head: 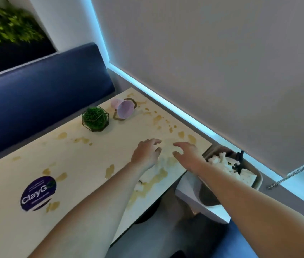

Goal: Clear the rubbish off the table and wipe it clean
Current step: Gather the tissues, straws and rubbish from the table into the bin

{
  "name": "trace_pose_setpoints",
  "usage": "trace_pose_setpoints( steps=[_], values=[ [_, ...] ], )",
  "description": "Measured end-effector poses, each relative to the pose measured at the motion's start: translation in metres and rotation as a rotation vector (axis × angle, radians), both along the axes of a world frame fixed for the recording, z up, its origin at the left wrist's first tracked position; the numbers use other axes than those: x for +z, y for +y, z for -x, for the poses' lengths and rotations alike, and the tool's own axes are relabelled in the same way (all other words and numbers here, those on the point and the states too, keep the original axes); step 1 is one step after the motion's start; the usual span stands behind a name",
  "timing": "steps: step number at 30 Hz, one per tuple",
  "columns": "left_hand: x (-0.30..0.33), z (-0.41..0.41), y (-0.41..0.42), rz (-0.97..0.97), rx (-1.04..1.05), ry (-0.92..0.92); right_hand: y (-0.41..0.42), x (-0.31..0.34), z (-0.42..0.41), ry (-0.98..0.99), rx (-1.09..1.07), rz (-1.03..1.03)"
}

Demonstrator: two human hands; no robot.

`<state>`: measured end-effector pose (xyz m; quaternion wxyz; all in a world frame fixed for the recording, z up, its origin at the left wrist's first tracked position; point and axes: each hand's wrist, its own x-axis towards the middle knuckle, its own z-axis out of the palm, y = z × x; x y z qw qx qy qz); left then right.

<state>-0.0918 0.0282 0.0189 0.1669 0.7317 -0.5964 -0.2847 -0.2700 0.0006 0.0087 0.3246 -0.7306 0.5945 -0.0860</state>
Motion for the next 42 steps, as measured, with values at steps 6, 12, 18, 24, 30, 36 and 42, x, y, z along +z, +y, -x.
trace_pose_setpoints(
  steps=[6, 12, 18, 24, 30, 36, 42],
  values=[
    [0.014, -0.095, 0.065, -0.028, 0.148, -0.061, 0.036, 0.020, -0.098, 0.015, 0.189, -0.029],
    [0.028, -0.191, 0.158, -0.082, 0.289, -0.120, 0.094, 0.029, -0.195, -0.068, 0.314, -0.046],
    [0.039, -0.267, 0.246, -0.065, 0.438, -0.139, 0.157, 0.030, -0.291, -0.064, 0.470, -0.049],
    [0.023, -0.328, 0.328, -0.084, 0.615, -0.144, 0.217, 0.022, -0.367, -0.125, 0.566, -0.127],
    [0.012, -0.362, 0.392, -0.099, 0.790, -0.105, 0.266, 0.007, -0.427, -0.107, 0.756, -0.108],
    [0.004, -0.387, 0.452, -0.095, 1.005, -0.066, 0.301, -0.001, -0.480, -0.092, 0.982, -0.122],
    [0.002, -0.398, 0.508, -0.085, 1.246, -0.013, 0.332, 0.003, -0.533, -0.127, 1.114, -0.166]
  ],
)
